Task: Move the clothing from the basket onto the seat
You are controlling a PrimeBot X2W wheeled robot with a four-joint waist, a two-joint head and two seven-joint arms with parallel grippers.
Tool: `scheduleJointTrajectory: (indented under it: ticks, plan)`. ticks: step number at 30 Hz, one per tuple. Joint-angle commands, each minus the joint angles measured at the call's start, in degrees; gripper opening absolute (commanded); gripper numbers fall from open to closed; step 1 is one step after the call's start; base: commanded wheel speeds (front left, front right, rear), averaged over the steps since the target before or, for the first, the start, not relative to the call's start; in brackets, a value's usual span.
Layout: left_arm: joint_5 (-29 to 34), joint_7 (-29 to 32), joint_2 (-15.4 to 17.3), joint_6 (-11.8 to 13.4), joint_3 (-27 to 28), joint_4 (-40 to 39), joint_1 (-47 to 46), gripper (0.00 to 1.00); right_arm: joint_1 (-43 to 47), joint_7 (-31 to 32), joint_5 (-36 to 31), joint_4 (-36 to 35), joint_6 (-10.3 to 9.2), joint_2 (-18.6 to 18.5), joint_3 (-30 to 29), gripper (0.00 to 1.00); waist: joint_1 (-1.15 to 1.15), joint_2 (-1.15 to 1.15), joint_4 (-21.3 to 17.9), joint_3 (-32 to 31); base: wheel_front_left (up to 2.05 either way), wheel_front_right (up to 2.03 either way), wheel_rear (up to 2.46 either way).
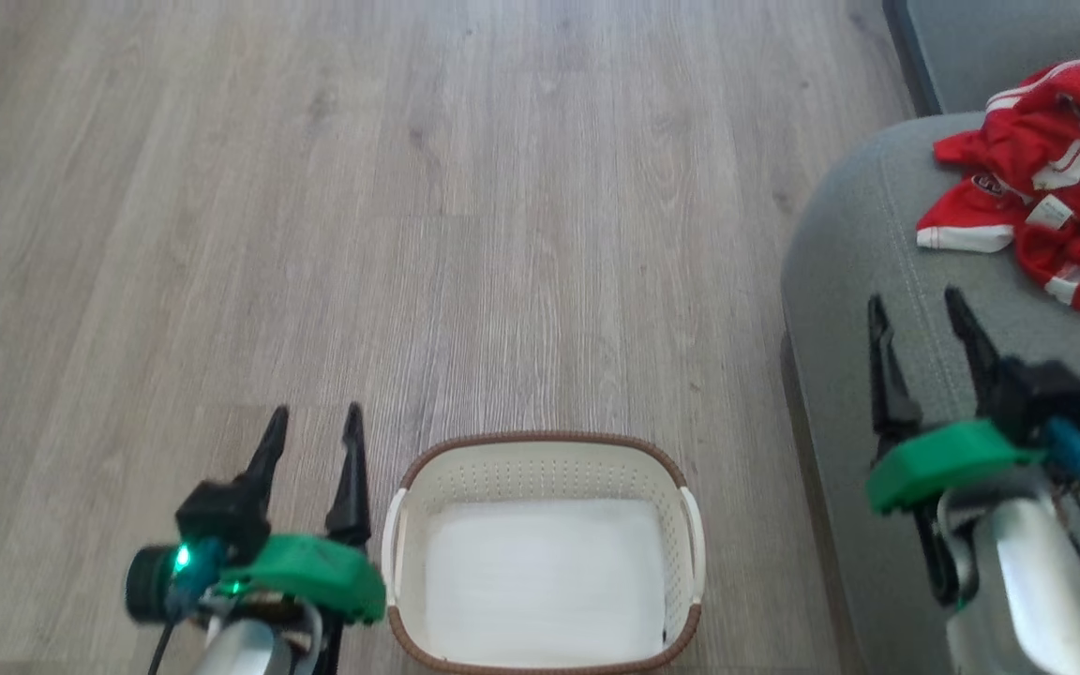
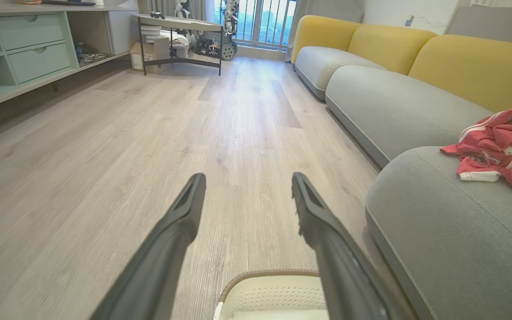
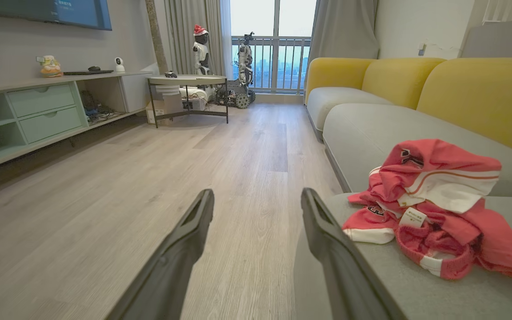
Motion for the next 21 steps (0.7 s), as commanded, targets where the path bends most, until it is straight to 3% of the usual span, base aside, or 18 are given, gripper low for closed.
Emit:
scheduleJointTrajectory:
  ticks: [1,10,21]
  plan:
    - [0.6,-0.5,1.1,0.6,3.2,-2.6,-0.5,1.00,0.0,-0.3,0.1,-3.4,-0.02,0.4,2.1,1.00,0.01,-0.01,0.1,-0.9,0.00,0.00,0.00]
    - [2.5,-0.5,0.8,1.1,6.7,-6.7,6.3,1.00,8.2,0.4,5.0,-8.5,-0.02,0.7,6.3,1.00,0.01,-0.01,0.1,-2.5,0.00,0.00,0.00]
    - [3.9,-0.5,-0.4,0.9,9.9,-8.9,11.3,1.00,12.6,0.4,8.5,-10.3,-0.02,0.7,6.3,1.00,0.01,-0.01,0.5,-4.0,0.00,0.00,0.00]
